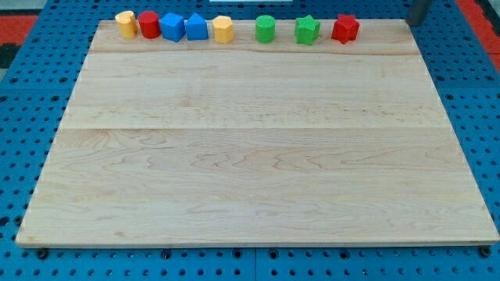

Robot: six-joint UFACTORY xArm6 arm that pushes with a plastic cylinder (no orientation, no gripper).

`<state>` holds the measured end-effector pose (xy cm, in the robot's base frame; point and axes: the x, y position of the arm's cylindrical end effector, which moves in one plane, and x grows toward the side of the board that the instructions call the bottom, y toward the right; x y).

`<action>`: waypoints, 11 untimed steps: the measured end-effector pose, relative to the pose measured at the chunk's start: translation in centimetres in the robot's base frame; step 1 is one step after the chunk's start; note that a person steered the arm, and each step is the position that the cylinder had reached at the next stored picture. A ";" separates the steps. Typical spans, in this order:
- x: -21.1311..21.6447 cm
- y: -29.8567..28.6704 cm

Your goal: Push the red star a bit to the left and down

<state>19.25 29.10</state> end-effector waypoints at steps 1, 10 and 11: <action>-0.2 -0.4; 8.1 -18.2; 12.8 -17.8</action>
